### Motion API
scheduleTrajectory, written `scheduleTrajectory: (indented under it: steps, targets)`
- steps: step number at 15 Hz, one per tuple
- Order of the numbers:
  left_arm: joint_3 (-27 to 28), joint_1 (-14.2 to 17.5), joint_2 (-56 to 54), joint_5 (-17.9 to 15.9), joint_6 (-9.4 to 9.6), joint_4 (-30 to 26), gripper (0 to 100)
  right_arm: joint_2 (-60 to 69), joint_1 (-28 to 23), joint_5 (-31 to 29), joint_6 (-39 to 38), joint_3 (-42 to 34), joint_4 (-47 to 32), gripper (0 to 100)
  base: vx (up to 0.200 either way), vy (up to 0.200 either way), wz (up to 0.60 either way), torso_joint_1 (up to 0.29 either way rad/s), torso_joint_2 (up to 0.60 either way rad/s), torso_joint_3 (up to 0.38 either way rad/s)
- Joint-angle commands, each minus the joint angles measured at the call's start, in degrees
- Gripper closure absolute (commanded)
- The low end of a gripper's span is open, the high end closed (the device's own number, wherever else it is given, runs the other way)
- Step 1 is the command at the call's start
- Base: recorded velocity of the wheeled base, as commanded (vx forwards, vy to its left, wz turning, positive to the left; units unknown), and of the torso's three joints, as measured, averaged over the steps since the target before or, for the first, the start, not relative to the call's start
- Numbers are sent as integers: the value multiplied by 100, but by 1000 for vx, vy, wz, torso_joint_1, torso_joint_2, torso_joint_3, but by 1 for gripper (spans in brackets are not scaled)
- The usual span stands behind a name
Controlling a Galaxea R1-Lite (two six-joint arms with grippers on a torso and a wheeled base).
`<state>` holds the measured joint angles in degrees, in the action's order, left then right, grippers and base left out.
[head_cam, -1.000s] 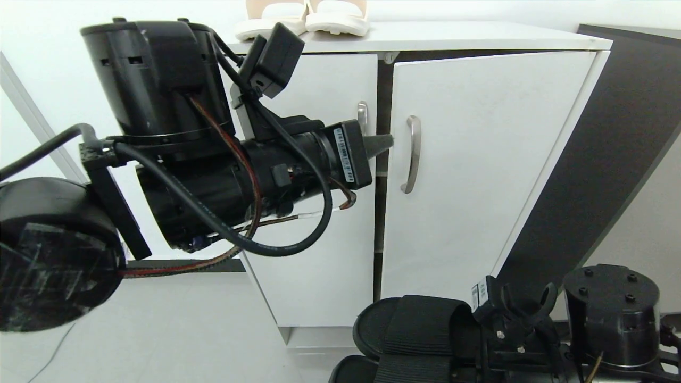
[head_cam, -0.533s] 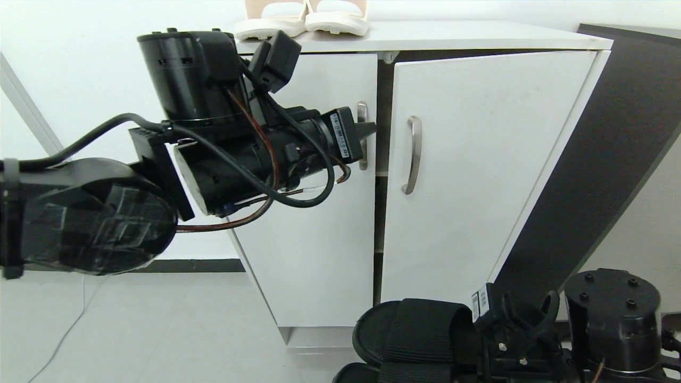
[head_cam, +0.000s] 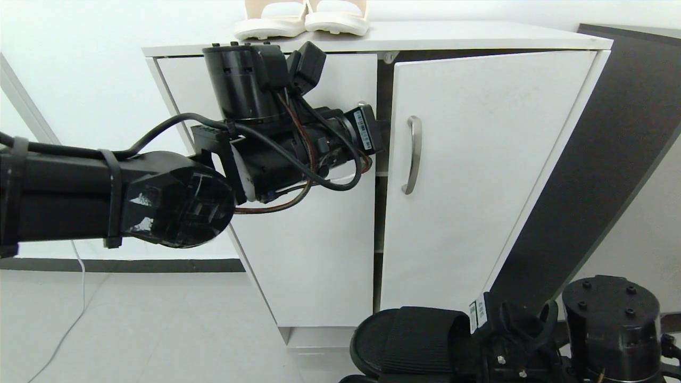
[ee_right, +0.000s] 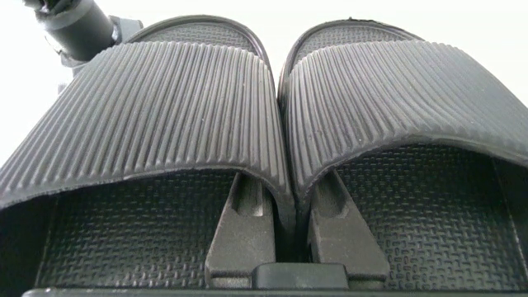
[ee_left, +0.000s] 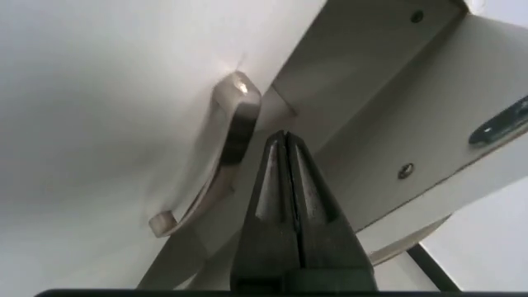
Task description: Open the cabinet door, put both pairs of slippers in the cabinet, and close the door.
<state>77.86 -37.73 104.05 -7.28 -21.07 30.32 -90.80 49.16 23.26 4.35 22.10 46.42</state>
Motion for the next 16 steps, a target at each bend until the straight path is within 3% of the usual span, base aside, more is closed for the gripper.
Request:
scheduleTrajectory:
  steps: [1, 3, 6, 7, 8, 9, 16]
  targets:
    - [27, -6, 81, -2, -12, 0, 100, -26, 85, 3, 4, -48, -2, 100, 0, 0, 0, 0, 0, 0]
    - [36, -24, 72, 16, -179, 18, 100, -17, 155, 3, 4, -118, 7, 100, -200, 0, 0, 7, 5, 0]
    - [-245, -419, 19, 69, -179, 440, 100, -8, 260, 12, 4, -241, 16, 100, -200, 0, 0, 2, -1, 4]
    - [-245, -419, 19, 69, -179, 440, 100, -8, 260, 12, 4, -241, 16, 100, -200, 0, 0, 2, 2, 2]
    - [-500, -876, -78, 69, -152, 651, 100, 9, 313, 21, 66, -329, 25, 100, -200, 0, 0, -2, 2, 7]
    - [-509, -999, -86, 77, -143, 651, 100, 18, 339, 21, 136, -364, 25, 100, -200, 0, 0, 2, 2, 12]
    - [-509, -912, -95, 77, -100, 791, 100, 44, 401, 30, 294, -426, 34, 100, -29, 0, 0, 0, 0, 0]
